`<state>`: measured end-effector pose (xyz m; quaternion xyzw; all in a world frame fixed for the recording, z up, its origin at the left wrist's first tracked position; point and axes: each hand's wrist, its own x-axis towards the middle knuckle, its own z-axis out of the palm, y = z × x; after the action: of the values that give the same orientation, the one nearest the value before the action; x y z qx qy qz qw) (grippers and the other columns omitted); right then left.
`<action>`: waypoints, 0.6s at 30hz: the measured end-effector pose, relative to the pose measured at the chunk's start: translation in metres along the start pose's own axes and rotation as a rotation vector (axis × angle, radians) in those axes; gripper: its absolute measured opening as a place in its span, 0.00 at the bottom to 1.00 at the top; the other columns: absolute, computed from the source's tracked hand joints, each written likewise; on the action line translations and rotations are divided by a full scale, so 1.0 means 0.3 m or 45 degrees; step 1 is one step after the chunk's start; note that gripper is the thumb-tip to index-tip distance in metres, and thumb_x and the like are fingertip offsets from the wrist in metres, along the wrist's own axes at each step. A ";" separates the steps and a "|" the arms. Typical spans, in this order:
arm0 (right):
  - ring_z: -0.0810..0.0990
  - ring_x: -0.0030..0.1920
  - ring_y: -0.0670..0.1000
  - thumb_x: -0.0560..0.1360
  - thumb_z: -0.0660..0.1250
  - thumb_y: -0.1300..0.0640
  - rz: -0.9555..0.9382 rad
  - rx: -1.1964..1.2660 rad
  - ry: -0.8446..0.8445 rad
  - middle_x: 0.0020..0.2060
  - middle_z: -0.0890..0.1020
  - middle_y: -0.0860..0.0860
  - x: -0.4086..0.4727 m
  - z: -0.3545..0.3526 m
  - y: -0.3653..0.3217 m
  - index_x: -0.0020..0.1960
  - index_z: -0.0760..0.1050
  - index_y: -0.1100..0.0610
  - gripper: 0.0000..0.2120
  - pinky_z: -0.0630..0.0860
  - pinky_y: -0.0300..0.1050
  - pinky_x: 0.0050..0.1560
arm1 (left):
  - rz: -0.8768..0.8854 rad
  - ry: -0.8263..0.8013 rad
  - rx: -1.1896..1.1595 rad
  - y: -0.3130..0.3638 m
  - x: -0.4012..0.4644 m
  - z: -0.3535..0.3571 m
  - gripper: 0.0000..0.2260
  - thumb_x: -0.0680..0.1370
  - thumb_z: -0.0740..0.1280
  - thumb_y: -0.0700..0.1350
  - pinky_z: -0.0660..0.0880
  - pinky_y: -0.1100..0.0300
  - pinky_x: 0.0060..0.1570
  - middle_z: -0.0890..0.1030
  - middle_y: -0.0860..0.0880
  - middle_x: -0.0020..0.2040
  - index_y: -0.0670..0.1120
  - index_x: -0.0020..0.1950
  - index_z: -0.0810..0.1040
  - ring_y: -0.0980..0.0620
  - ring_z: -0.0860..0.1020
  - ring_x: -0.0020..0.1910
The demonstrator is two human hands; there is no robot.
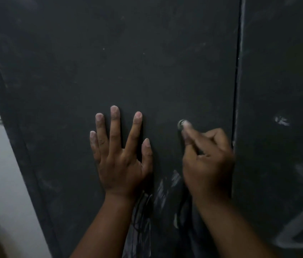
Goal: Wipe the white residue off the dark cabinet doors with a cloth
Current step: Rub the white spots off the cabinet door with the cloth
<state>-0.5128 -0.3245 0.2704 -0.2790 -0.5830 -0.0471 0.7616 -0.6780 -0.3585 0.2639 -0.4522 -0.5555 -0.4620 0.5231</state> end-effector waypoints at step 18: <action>0.70 0.33 0.46 0.78 0.74 0.59 0.112 -0.019 0.043 0.36 0.72 0.48 -0.254 -0.006 0.000 0.59 0.84 0.53 0.11 0.69 0.37 0.35 | 0.040 -0.101 -0.038 -0.007 -0.016 -0.014 0.28 0.84 0.60 0.57 0.50 0.38 0.80 0.56 0.44 0.85 0.55 0.83 0.61 0.38 0.51 0.84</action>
<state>-0.5353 -0.3447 0.2004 -0.3093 -0.5569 -0.0227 0.7705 -0.6792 -0.3630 0.2591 -0.4866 -0.5616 -0.4435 0.5011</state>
